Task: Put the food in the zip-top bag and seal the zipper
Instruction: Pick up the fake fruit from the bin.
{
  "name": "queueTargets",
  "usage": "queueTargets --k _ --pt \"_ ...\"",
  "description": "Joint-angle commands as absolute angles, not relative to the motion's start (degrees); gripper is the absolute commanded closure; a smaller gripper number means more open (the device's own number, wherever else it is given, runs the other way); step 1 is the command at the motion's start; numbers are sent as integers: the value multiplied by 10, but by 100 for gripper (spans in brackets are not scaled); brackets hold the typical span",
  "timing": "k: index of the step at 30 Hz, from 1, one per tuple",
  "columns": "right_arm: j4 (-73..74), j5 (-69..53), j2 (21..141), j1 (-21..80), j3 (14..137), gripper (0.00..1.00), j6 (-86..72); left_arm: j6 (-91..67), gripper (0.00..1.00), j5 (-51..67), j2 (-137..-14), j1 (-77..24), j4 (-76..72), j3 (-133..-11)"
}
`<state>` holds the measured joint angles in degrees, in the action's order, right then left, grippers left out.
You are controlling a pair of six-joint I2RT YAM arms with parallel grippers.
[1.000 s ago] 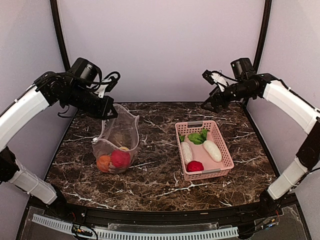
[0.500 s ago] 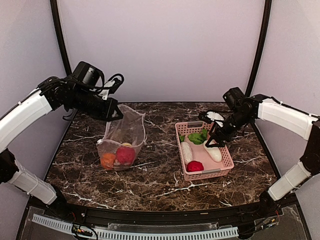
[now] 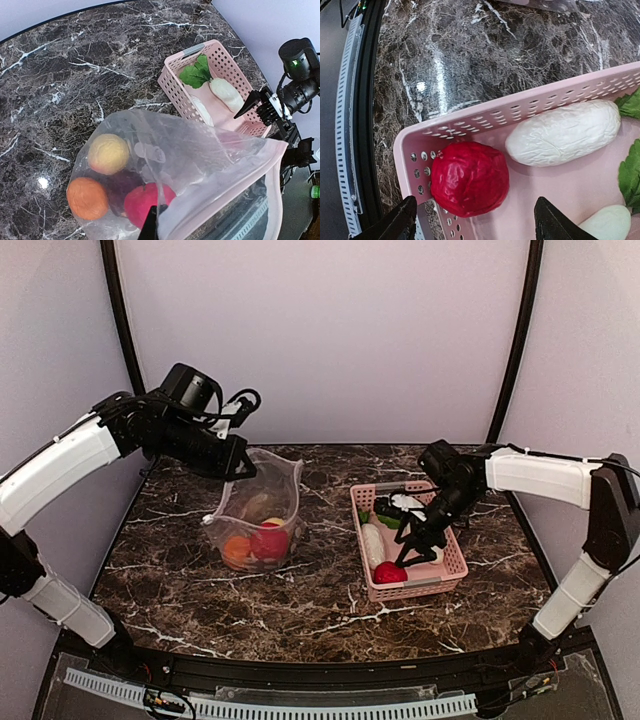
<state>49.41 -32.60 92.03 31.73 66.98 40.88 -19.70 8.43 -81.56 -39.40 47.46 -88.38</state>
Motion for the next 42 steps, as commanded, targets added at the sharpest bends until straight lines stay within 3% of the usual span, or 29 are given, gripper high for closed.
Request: queueTargets --k 1,19,25,28,42 --pt "500 -359 930 327 653 21 425 -205 99 103 -846 -396 452 -891" --pt "481 -305 1020 354 655 22 378 -211 99 103 -835 -396 427 -867" --pt "500 -293 1020 353 673 41 368 -209 99 111 -833 -396 414 -854" --pt "515 -272 1011 353 683 46 365 -208 99 108 -824 -396 408 -840" --pt "567 -258 954 334 751 52 365 -200 99 116 -820 -396 381 -818"
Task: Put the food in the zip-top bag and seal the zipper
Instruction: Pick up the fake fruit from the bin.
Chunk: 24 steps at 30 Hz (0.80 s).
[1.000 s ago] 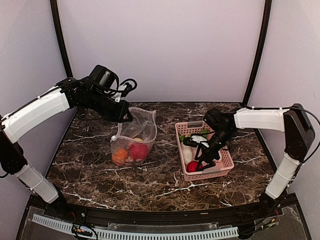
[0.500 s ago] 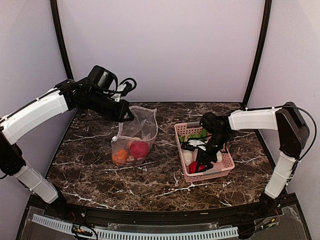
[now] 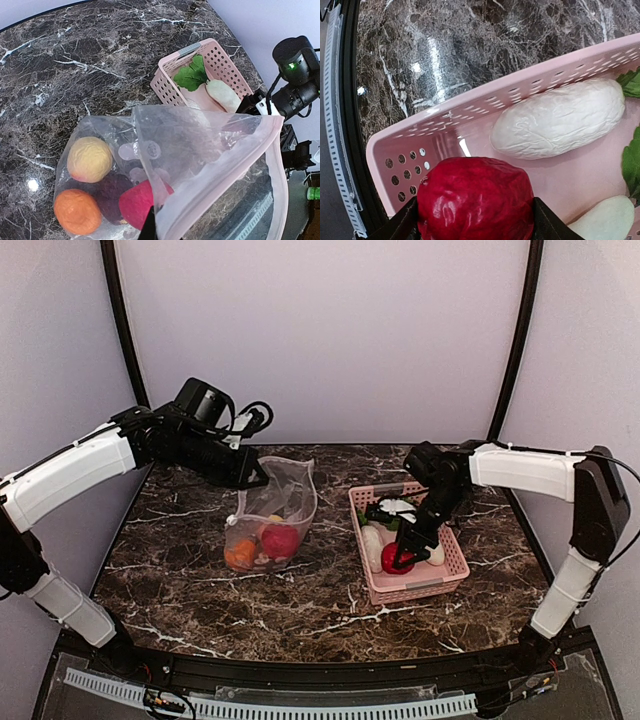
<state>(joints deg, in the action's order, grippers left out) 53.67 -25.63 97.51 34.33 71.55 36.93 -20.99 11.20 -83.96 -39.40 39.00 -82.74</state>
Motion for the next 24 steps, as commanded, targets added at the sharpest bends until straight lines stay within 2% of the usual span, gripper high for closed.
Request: queueTargets --k 1,13,24 --pt "573 -261 952 332 762 52 365 -198 99 116 -822 -396 381 -820" --pt "607 -332 925 330 903 53 372 -190 99 113 -835 -396 363 -825" --pt "579 -409 931 330 977 53 355 -195 99 120 -839 -396 348 -826"
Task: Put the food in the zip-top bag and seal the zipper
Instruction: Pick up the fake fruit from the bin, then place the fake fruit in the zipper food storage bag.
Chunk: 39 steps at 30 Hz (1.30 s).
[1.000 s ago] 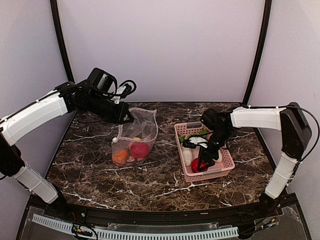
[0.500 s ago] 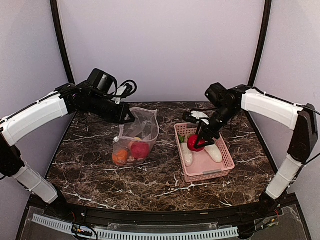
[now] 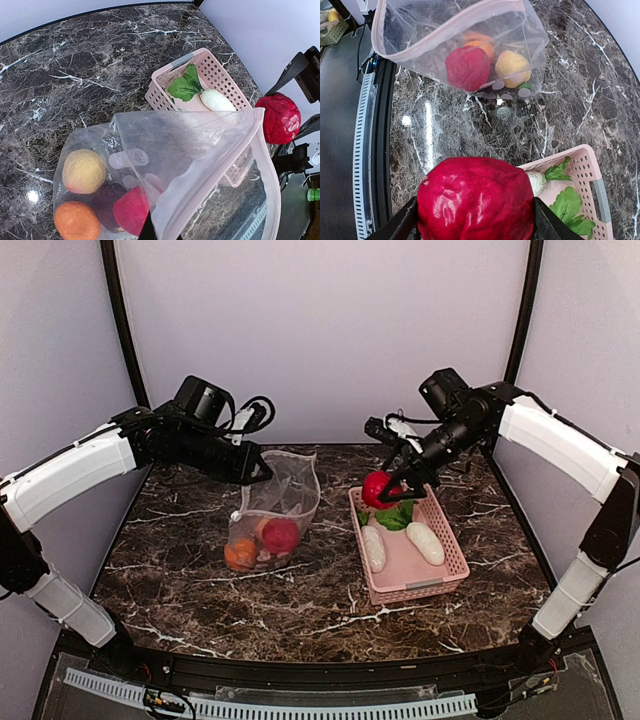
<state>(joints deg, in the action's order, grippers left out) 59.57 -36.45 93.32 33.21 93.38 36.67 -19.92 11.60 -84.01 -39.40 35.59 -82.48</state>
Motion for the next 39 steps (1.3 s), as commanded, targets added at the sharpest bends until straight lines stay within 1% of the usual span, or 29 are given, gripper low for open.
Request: queueTargets --k 1,6,10,14,23,31,39 --pt "573 -419 931 331 987 53 349 -195 99 121 -840 -396 349 -828" --pt "566 -489 960 343 1069 52 318 -203 99 128 -839 -396 347 -841" --pt "556 -518 988 369 1127 52 300 -208 99 124 -841 -396 354 -849" --pt "518 -533 1007 397 1157 51 275 -212 99 123 -841 -396 357 -853" --pt "439 -543 1056 445 1187 51 221 -208 99 112 -836 -396 369 -855" --pt "423 -550 1091 453 1192 51 197 -208 99 112 -833 -396 375 -859" --pt "413 -542 1098 468 1188 51 187 -218 99 121 -818 -396 358 -846"
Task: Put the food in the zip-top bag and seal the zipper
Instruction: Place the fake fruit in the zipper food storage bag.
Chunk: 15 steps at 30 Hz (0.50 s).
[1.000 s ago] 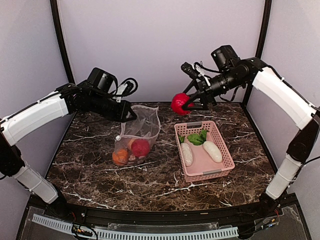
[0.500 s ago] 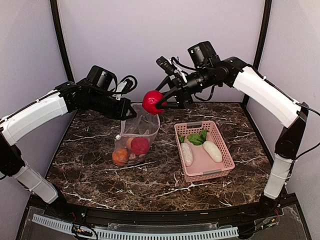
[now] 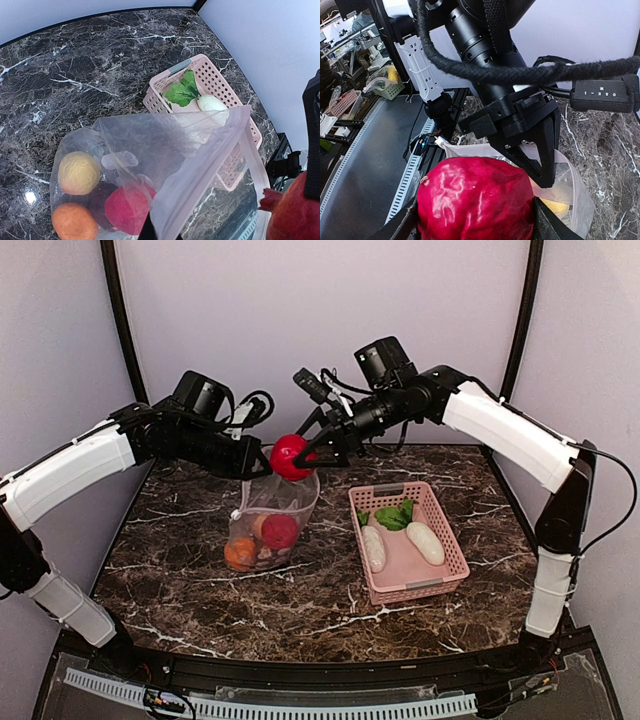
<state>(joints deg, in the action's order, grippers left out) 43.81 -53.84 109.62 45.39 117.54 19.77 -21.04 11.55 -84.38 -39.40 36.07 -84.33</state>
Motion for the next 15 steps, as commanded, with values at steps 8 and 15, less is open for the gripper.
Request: queueTargets --k 8,15 --pt "412 -507 1109 494 1165 51 197 -227 99 128 -812 -396 347 -841" --pt "391 -437 1119 494 1159 49 181 -234 99 127 -803 -396 352 -850"
